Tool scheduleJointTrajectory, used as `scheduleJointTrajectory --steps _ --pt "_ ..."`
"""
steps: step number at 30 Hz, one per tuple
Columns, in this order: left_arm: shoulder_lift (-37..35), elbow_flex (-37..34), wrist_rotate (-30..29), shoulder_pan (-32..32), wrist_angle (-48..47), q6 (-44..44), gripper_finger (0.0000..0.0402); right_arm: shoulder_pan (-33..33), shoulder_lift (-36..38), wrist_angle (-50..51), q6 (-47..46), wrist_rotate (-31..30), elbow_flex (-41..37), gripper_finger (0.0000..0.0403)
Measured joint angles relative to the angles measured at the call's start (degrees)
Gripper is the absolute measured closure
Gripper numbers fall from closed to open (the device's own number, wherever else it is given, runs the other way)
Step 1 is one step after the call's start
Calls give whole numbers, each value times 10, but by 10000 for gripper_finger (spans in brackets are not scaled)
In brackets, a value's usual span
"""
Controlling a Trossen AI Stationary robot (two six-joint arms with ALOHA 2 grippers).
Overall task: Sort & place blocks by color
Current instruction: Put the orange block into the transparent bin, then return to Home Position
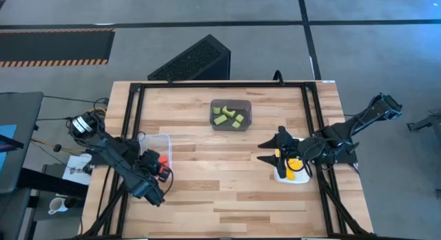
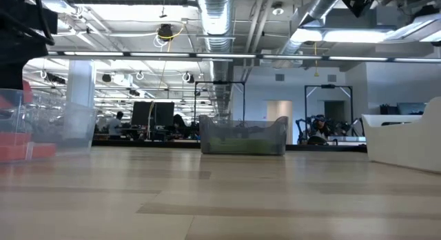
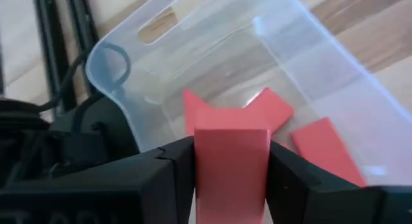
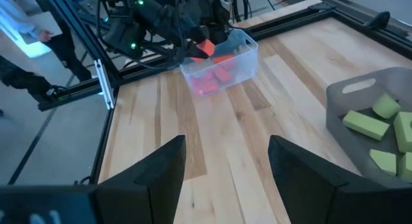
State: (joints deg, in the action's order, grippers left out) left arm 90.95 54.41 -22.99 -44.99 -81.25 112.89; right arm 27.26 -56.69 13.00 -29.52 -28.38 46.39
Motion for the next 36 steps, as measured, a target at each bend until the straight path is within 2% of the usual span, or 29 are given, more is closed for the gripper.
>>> scheduleJointTrajectory --steps 9,13,15,19,23,27,30,36 --pt "0 20 -8 1 -3 -37 209 -9 0 0 0 0 0 157" --pt "0 64 -32 7 -21 -84 179 -9 0 -3 0 0 0 157" --pt "-1 105 -77 9 -30 -137 170 -11 0 2 6 1 5 157" --pt "-19 208 -233 9 -25 -284 172 -30 0 31 29 5 49 157" --pt "-50 316 -402 8 -18 -439 199 -66 0 94 66 22 126 157" --pt "-100 386 -497 9 22 -583 242 -91 2 119 140 45 202 160" --pt "-149 396 -504 28 64 -666 283 -103 7 120 203 49 243 168" --pt "-217 391 -428 97 158 -774 380 -150 26 142 260 54 261 201"
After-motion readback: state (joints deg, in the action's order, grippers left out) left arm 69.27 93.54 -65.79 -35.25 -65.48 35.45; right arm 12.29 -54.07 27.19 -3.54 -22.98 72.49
